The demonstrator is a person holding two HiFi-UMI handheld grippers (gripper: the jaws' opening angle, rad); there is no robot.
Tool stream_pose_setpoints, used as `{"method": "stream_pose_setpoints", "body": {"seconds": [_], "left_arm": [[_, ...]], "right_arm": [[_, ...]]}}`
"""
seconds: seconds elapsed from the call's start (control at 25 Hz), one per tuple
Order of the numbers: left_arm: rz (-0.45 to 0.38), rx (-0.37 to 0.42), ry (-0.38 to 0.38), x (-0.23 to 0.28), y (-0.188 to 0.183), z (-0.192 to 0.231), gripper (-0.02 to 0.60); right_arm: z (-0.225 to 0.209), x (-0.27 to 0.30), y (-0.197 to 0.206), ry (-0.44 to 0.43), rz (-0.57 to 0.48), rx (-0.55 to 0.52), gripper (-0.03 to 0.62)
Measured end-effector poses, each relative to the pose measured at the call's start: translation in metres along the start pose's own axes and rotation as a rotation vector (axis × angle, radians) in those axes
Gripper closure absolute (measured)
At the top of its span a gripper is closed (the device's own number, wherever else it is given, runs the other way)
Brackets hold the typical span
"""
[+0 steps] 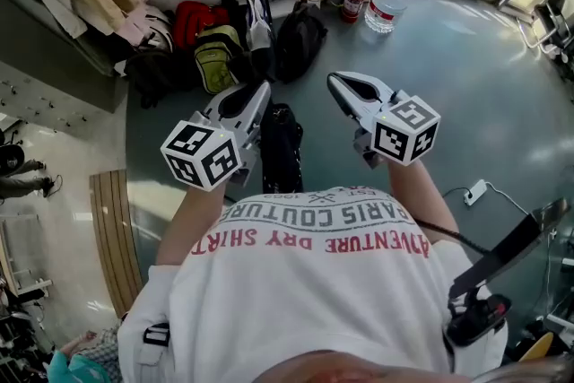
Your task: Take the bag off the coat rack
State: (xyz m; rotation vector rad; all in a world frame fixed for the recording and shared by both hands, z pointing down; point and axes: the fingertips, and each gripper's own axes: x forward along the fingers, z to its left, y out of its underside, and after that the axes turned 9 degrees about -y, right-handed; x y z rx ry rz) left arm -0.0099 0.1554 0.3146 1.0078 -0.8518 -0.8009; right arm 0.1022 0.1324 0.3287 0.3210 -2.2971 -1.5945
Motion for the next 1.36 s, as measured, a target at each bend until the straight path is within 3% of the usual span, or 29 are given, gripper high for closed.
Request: {"method": "stream_pose_setpoints", "body": {"seconds": [0.44, 0.96, 1.36], "left_arm": [[-0.014, 0.026, -0.002, -0.032, 0.005, -0.006, 0.563], [-0.015, 0.033, 0.016, -0.030, 0.005, -0.003, 0.563], [0.033, -0.017, 0.019, -0.031, 0.013, 0.002, 0.563]], "right_arm": [[0.041, 0.001, 0.002, -0.029, 0.002, -0.044, 0.594], [0.040, 0.005, 0.005, -0.015, 0.008, -0.051, 0.594], [0.039, 0.011, -0.001, -0.005, 0.006, -0.041, 0.594]]}}
